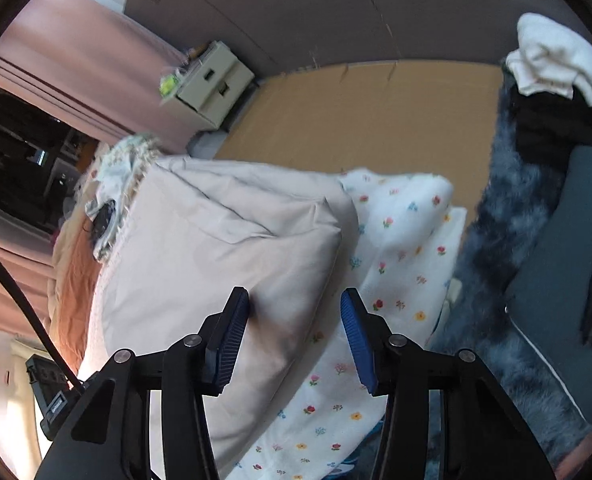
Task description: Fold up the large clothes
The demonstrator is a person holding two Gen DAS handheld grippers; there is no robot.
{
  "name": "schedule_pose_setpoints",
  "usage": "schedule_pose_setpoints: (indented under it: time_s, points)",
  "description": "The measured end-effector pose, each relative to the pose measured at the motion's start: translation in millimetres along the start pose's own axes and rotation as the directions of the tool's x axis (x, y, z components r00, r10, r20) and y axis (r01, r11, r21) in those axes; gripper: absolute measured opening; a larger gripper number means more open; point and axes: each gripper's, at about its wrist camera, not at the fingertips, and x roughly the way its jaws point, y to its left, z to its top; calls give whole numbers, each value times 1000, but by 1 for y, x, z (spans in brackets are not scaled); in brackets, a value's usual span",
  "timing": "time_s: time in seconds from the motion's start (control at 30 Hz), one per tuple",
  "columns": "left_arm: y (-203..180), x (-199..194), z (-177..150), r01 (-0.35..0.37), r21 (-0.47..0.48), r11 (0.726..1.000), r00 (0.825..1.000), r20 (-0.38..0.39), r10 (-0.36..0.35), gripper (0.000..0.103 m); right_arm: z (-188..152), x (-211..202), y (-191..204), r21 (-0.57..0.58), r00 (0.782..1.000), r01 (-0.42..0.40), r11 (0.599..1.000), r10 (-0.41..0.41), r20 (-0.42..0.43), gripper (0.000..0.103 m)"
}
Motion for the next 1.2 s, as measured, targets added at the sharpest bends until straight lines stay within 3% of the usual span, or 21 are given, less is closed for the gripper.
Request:
schedule_pose_setpoints:
  time_s: [0.03, 0.13, 0.27, 0.4, 0.57, 0.67, 0.8, 0.9, 1.03, 1.13, 1.2]
  points:
    - [-1, 1, 2, -3, 1, 1000, 1000, 2, 3, 70, 4, -1, -1, -10, 1000, 18, 1000, -18, 15, 22]
    - [-3, 3, 4, -14, 6, 1000, 1000, 16, 14, 70, 17, -15, 7, -52, 998, 25, 998, -22, 60, 9]
    - [-4, 9, 10, -21, -3, 1000, 1000, 19, 21, 70, 33, -22, 16, -95, 994, 70, 993, -61, 91, 6]
    - [1, 13, 13, -27, -18, 999, 999, 26, 28, 70, 36, -9, 1, -35, 990, 126, 991, -123, 75, 6]
    - [10, 22, 16, -40, -31, 999, 999, 22, 41, 70, 26, -15, -1, -11, 996, 57, 998, -56, 69, 9]
    - [14, 23, 16, -34, -44, 998, 999, 26, 35, 70, 21, -18, -8, 1, 999, 11, 1000, -11, 53, 17]
    - [15, 25, 17, -34, -53, 998, 999, 33, 36, 70, 15, -21, -32, 60, 996, -78, 995, 75, 51, 60]
    - [16, 24, 16, -36, -54, 998, 998, 44, 39, 70, 14, -8, -52, 107, 993, -111, 988, 107, 43, 63]
    - [16, 23, 16, -53, -39, 998, 996, 69, 56, 70, 12, 7, -68, 161, 971, -239, 958, 236, 40, 63]
    - [20, 23, 19, -61, -44, 997, 995, 80, 65, 70, 15, 15, -78, 160, 965, -261, 952, 256, 53, 63]
    - [24, 24, 21, -51, -55, 997, 995, 84, 56, 65, 21, 17, -89, 193, 953, -302, 934, 295, 64, 63]
